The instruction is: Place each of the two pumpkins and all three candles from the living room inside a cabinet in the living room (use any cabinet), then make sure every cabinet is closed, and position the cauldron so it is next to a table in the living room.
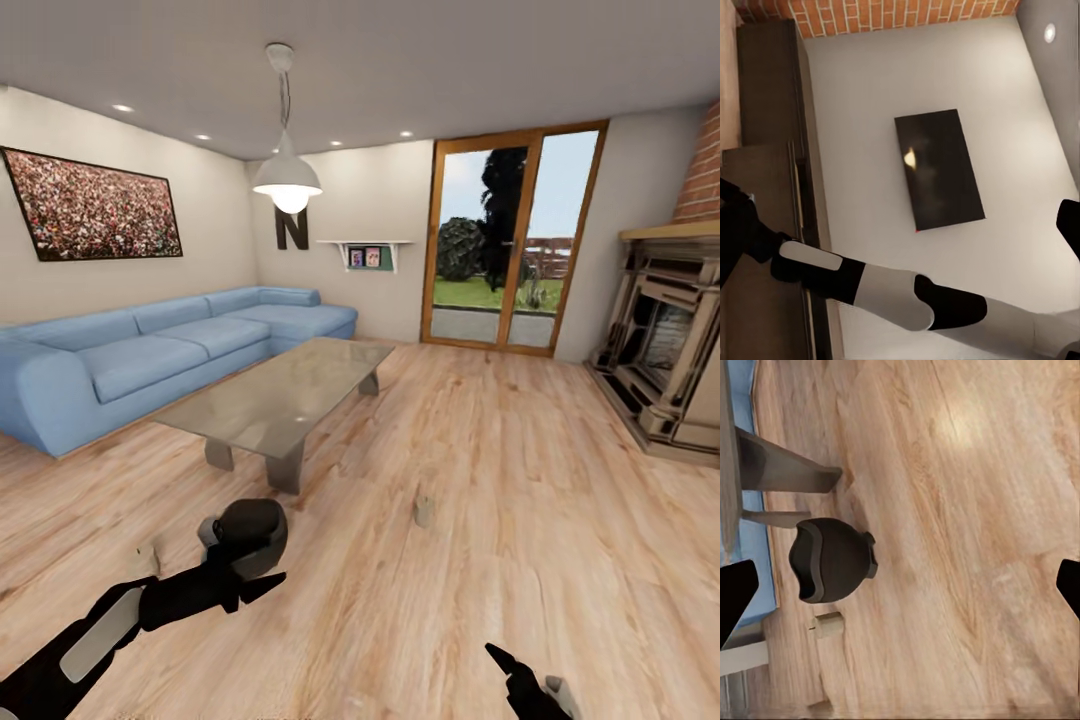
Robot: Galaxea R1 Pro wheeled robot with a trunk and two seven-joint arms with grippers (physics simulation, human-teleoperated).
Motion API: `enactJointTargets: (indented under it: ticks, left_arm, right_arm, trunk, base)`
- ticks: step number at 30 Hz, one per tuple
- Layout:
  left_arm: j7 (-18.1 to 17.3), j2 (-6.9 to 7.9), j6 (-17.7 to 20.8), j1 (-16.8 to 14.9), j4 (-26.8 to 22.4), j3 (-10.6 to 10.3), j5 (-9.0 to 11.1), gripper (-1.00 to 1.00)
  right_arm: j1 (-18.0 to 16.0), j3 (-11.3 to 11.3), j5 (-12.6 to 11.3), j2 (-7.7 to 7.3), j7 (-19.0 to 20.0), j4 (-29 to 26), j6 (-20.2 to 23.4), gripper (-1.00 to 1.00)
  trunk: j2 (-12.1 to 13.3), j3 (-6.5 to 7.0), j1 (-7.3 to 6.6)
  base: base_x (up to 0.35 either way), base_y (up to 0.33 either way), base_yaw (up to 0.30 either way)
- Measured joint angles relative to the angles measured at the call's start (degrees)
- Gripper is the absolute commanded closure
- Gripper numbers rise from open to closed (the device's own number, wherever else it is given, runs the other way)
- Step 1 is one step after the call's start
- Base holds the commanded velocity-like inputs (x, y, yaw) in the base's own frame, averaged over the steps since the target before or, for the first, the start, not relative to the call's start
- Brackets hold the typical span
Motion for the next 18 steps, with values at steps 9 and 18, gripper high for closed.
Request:
enactJointTargets:
  ticks: [9, 18]
  left_arm:
    - [0.0, 0.06, 0.0, 0.0, 0.1, 0.1, 0.0, -1.00]
    - [0.0, 0.00, 0.0, 0.0, 0.2, 0.0, 0.0, -1.00]
  right_arm:
    - [0.0, 1.7, -0.3, -0.01, 0.4, 0.0, -0.3, -1.00]
    - [0.0, 1.8, -0.3, -0.01, -0.3, 0.0, 0.0, -1.00]
  trunk:
    - [0.0, 0.00, 0.00]
    - [0.0, 0.00, 0.00]
  base:
    - [0.000, 0.017, 0.144]
    - [0.000, 0.187, 0.002]
